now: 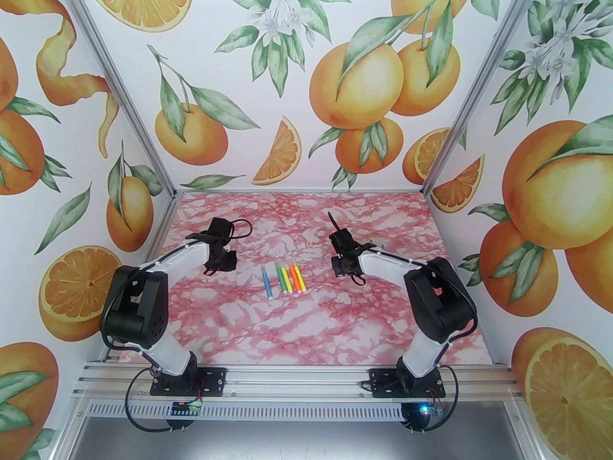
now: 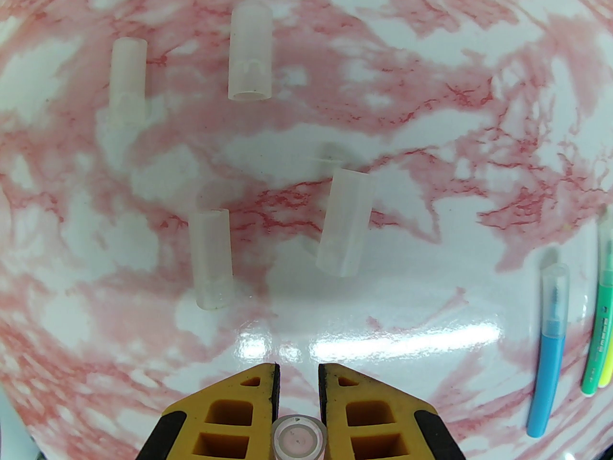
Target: Open the pen caps
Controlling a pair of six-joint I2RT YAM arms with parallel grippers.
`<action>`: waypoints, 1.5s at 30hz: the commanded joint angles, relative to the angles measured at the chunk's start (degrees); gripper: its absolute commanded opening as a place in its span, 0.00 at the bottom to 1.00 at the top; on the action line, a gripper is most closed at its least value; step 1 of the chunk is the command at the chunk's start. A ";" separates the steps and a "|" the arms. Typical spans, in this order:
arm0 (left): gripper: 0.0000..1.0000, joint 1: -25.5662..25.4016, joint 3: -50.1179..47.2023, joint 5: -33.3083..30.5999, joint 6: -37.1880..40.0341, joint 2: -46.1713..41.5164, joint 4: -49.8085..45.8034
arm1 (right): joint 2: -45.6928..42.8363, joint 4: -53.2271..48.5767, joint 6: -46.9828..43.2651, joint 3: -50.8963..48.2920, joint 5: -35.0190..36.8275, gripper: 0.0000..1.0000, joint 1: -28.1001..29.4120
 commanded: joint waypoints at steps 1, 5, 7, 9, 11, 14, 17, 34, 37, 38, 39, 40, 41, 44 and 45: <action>0.03 0.19 0.37 -0.45 0.15 0.65 -0.21 | 2.03 -1.92 0.78 2.21 0.36 0.00 -0.38; 0.03 0.20 0.46 -0.18 0.35 0.76 -0.23 | 3.28 -2.69 0.97 3.29 0.60 0.02 -0.55; 0.03 0.24 0.46 -0.09 0.45 0.85 -0.18 | 3.63 -2.94 1.35 3.56 0.92 0.06 -0.73; 0.03 0.23 0.53 0.08 0.45 1.20 -0.09 | 3.81 -3.09 1.62 3.68 0.99 0.10 -1.04; 0.03 0.28 0.68 0.40 0.52 1.70 -0.18 | 4.09 -3.12 1.75 3.77 0.63 0.12 -1.26; 0.03 0.28 0.72 0.44 0.54 2.16 -0.10 | 4.53 -3.41 1.75 4.11 0.36 0.15 -1.43; 0.03 0.28 0.55 0.44 0.58 2.34 -0.01 | 4.71 -3.56 1.75 4.28 0.23 0.19 -1.53; 0.07 1.12 -0.95 3.48 0.57 4.05 1.57 | 4.11 -4.16 1.84 3.79 0.40 0.30 -1.70; 0.08 1.32 -1.08 3.60 0.63 4.28 1.75 | 3.40 -4.17 1.11 3.52 -0.06 0.30 -1.70; 0.08 1.33 -1.12 3.59 0.66 4.30 1.83 | 2.96 -4.28 0.72 3.34 -0.36 0.31 -1.61; 0.09 1.43 -1.27 3.61 0.58 4.39 1.91 | 2.36 -4.31 0.40 3.16 -0.45 0.32 -1.61; 0.10 1.51 -1.26 3.61 0.52 4.36 1.97 | 1.75 -4.25 0.12 2.90 -0.46 0.34 -1.52; 0.11 1.55 -1.34 3.72 0.57 4.36 2.09 | 0.93 -4.11 -0.29 2.54 -0.43 0.36 -1.46; 0.11 1.67 -1.30 3.70 0.59 4.53 2.10 | -0.61 -3.86 -0.75 2.02 -0.50 0.39 -1.28; 0.12 1.73 -1.30 3.76 0.62 4.59 2.18 | -1.85 -3.63 -1.26 1.61 -0.59 0.40 -1.04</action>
